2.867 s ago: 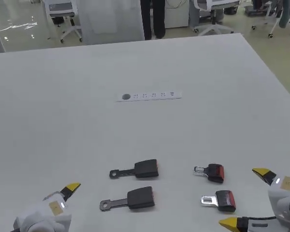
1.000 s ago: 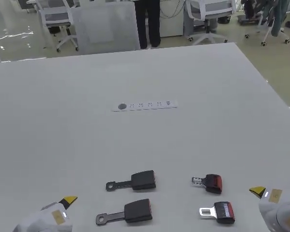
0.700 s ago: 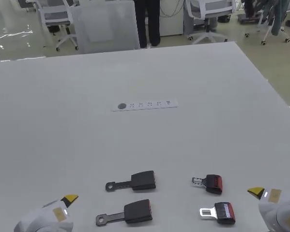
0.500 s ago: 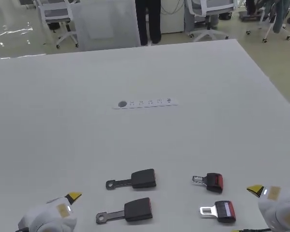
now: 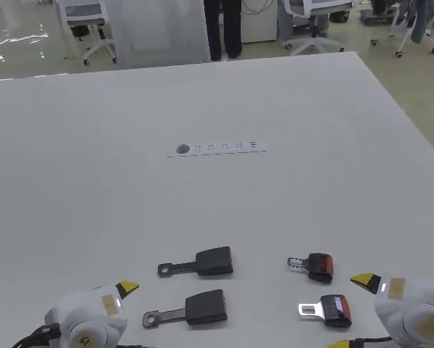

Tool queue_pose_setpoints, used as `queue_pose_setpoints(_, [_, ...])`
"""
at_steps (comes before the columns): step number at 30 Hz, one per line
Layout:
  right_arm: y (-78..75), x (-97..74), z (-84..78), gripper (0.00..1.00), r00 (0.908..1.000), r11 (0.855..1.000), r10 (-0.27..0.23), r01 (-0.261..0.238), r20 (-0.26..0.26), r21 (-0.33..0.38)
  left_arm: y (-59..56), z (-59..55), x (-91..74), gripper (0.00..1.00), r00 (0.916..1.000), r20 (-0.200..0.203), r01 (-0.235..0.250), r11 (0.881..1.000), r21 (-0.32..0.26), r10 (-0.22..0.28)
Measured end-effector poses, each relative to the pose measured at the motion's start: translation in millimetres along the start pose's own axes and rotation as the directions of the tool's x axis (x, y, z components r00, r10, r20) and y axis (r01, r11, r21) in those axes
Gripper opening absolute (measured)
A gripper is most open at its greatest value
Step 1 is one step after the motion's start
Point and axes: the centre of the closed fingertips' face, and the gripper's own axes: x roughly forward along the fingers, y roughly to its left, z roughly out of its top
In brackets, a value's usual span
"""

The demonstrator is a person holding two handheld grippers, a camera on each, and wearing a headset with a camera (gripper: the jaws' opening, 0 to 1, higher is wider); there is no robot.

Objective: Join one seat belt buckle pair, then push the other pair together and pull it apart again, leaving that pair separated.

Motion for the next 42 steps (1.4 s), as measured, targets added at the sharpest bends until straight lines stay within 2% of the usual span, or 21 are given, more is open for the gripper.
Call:
queue_pose_setpoints(6, [5.8,7.4,-2.9,0.66,0.9991,0.998,0.040,-0.041,-0.015,-0.051,-3.8,-0.2,3.4,0.68,0.9998,-0.012,0.018,1.000,0.021,-0.018])
queue_pose_setpoints(10, [9.6,11.5,-5.0,0.65,0.9973,0.993,0.067,-0.070,-0.031,-0.100,-12.5,-0.8,9.6,0.62,0.9987,-0.019,0.048,0.998,0.036,-0.048])
queue_pose_setpoints(13, [9.0,12.0,-4.5,0.62,0.9966,0.991,0.074,-0.077,-0.036,-0.110,-19.9,-2.8,15.3,0.57,0.9957,-0.050,0.081,0.994,0.074,-0.077])
queue_pose_setpoints(15, [6.8,13.7,-6.0,0.61,0.9960,0.990,0.078,-0.083,-0.042,-0.117,-21.0,1.9,19.5,0.58,0.9957,-0.052,0.082,0.992,0.097,-0.077])
queue_pose_setpoints(18, [2.5,18.6,-13.4,0.60,0.9940,0.988,0.092,-0.099,-0.059,-0.121,-19.9,9.2,26.8,0.58,0.9951,-0.051,0.090,0.991,0.100,-0.085])
queue_pose_setpoints(22, [0.9,24.3,-22.2,0.62,0.9914,0.986,0.108,-0.117,-0.073,-0.118,-18.0,11.7,38.8,0.58,0.9928,-0.069,0.104,0.990,0.091,-0.098])
queue_pose_setpoints(26, [-2.7,28.1,-32.4,0.61,0.9877,0.984,0.121,-0.133,-0.099,-0.119,-15.4,15.7,46.8,0.58,0.9912,-0.080,0.112,0.989,0.095,-0.105])
queue_pose_setpoints(29, [-6.0,32.1,-42.8,0.62,0.9816,0.983,0.130,-0.146,-0.140,-0.112,-14.1,17.2,51.4,0.58,0.9892,-0.094,0.122,0.987,0.100,-0.113])
queue_pose_setpoints(34, [-13.0,33.9,-42.6,0.62,0.9813,0.983,0.134,-0.149,-0.138,-0.108,-12.0,16.6,56.6,0.59,0.9869,-0.109,0.130,0.987,0.099,-0.119])
queue_pose_setpoints(37, [-18.7,36.0,-46.0,0.61,0.9794,0.988,0.120,-0.134,-0.162,-0.073,-12.2,16.8,58.2,0.59,0.9863,-0.112,0.133,0.986,0.105,-0.121])
queue_pose_setpoints(42, [-20.0,37.4,-41.9,0.58,0.9790,0.985,0.144,-0.156,-0.144,-0.077,-7.4,20.5,61.0,0.59,0.9871,-0.116,0.123,0.987,0.102,-0.111])
